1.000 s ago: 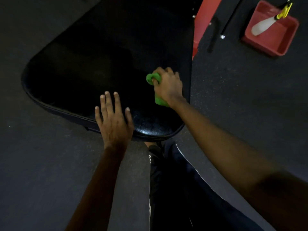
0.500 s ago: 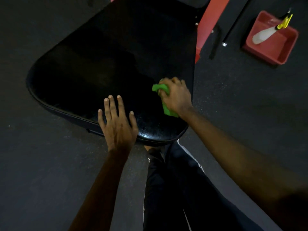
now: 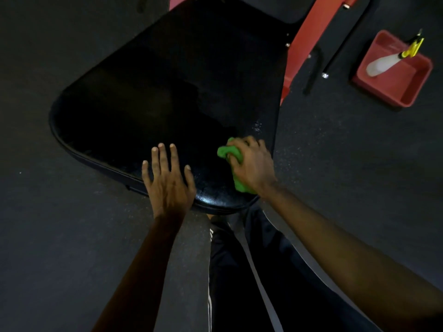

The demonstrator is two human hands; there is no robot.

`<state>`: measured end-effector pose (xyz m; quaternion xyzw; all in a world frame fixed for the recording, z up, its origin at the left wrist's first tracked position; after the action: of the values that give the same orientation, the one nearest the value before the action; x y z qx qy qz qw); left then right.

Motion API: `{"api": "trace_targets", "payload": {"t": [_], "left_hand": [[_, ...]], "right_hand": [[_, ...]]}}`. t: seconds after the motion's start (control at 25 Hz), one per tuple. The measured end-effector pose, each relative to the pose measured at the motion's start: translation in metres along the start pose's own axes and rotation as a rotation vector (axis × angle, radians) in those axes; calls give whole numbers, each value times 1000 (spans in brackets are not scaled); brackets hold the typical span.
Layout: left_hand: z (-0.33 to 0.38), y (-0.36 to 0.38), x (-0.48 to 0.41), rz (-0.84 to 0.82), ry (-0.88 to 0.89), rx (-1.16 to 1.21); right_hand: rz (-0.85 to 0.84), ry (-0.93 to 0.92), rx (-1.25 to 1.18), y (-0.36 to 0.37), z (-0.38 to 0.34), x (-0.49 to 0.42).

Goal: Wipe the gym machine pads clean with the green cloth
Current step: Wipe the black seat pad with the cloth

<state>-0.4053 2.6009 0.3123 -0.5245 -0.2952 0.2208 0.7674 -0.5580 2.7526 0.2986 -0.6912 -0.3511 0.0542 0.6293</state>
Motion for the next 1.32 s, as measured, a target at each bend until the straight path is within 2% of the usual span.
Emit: {"api": "trace_targets", "payload": {"t": [0.16, 0.36, 0.44, 0.6, 0.72, 0.84, 0.92, 1.0, 1.16, 1.24, 1.32], "left_hand": [[-2, 2, 0, 27, -2, 2], [0, 1, 0, 16, -7, 18], [-1, 0, 1, 7, -6, 21], [-2, 3, 0, -1, -6, 16], [-3, 0, 2, -1, -17, 56], [9, -8, 0, 26, -23, 123], [28, -4, -6, 25, 38, 91], [41, 7, -12, -11, 101, 50], [42, 25, -17, -64, 141, -20], [42, 27, -16, -57, 136, -23], [42, 26, -16, -69, 129, -31]], "right_hand": [[-36, 138, -14, 4, -1, -39], [3, -54, -21, -2, -9, 55], [9, -62, -16, -1, 6, 51], [19, 135, 50, 6, 38, -39], [-26, 240, 0, 10, 45, -51], [-26, 88, 29, 10, 26, 14], [-11, -11, 16, 7, 20, 47], [-15, -39, 3, 5, 23, 32], [-49, 27, 13, 7, 16, -44], [-131, 36, 40, 9, 9, -50], [-206, -31, 60, 9, 7, -27]]}}
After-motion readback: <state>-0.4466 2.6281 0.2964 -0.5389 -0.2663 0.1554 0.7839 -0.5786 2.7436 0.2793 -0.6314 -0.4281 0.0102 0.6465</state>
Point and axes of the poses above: each hand's wrist, its own x-axis away from the middle knuckle, its own y-axis out of the palm, z = x × y, the point moved 5 cm from there along -x, towards the middle knuckle, and after that the axes turned 12 degrees about x, right-handed, at the moved point
